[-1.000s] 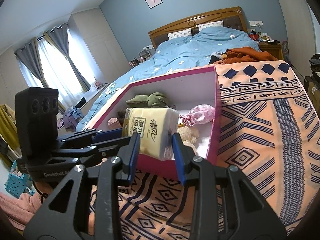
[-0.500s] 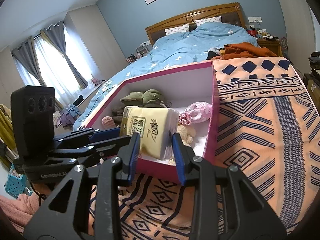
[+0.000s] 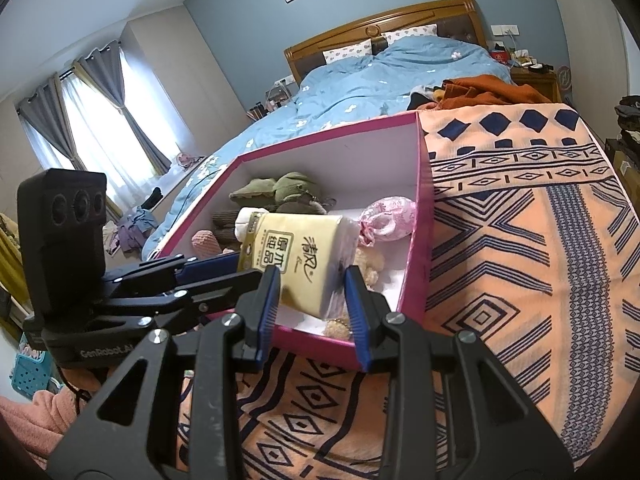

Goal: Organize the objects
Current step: 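Lower the yellow tissue pack into the pink box and open both tools, then withdraw both tools from the box toward the pink floral tissue pack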

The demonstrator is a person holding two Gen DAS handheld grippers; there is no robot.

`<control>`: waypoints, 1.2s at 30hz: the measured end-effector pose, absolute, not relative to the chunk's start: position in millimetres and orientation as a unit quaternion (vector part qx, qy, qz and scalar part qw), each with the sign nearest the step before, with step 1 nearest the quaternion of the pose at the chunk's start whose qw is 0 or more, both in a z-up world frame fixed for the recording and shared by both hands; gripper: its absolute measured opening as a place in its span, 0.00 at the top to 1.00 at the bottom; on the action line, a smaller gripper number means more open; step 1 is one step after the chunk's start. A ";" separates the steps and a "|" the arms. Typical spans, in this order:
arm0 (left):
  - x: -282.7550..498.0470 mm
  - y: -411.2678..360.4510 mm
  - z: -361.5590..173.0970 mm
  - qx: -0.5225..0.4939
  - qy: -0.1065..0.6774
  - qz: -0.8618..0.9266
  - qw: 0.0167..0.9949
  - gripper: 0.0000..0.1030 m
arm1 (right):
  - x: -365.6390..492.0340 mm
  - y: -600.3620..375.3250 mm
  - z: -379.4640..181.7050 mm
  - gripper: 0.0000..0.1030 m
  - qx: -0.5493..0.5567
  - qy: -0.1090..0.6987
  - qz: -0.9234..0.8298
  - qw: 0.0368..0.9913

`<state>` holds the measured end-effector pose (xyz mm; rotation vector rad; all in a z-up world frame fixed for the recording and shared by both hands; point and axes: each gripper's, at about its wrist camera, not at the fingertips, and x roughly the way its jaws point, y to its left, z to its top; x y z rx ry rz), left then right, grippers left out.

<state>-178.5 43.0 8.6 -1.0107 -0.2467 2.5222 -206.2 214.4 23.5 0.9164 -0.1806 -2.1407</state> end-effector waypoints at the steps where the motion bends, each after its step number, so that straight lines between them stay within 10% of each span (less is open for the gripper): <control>1: -179.2 42.6 8.2 -0.363 -0.090 0.904 0.205 0.64 | -206.7 214.3 23.3 0.65 0.362 -0.071 -0.843 0.392; 36: -168.0 23.4 4.1 -0.358 -0.075 0.913 0.182 0.51 | -203.3 204.9 23.5 0.60 0.359 -0.061 -0.855 0.368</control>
